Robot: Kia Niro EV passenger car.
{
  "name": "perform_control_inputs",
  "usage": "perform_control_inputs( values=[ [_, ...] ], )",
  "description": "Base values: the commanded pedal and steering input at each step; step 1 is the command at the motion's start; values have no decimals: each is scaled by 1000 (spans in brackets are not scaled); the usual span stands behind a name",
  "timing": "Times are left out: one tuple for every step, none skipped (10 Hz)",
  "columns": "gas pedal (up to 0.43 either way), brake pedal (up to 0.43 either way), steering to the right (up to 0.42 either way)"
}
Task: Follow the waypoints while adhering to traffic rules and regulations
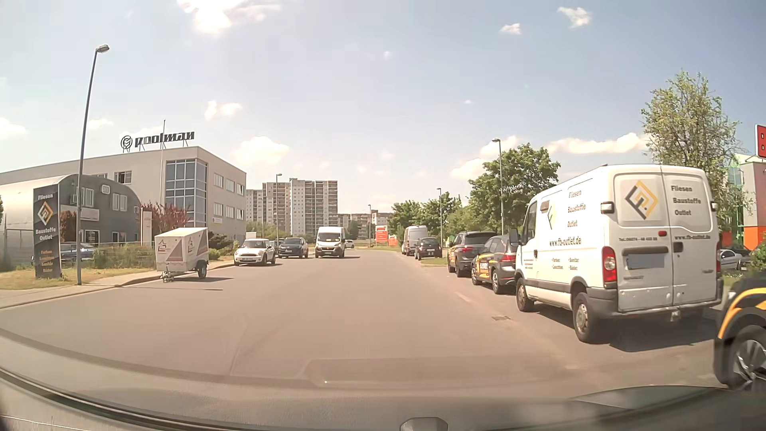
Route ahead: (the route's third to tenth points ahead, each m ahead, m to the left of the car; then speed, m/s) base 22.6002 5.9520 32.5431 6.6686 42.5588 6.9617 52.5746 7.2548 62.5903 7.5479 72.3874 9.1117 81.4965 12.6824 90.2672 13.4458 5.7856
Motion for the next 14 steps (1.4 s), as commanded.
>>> perform_control_inputs(
  values=[
    [110, 0, 8],
    [110, 0, 8],
    [110, 0, 8],
    [118, 0, 8],
    [118, 0, 8],
    [130, 0, 8],
    [130, 0, 8],
    [130, 0, 7],
    [130, 0, 7],
    [130, 0, 7],
    [130, 0, 5],
    [138, 0, 4],
    [138, 0, 1],
    [138, 0, -2]
  ],
)
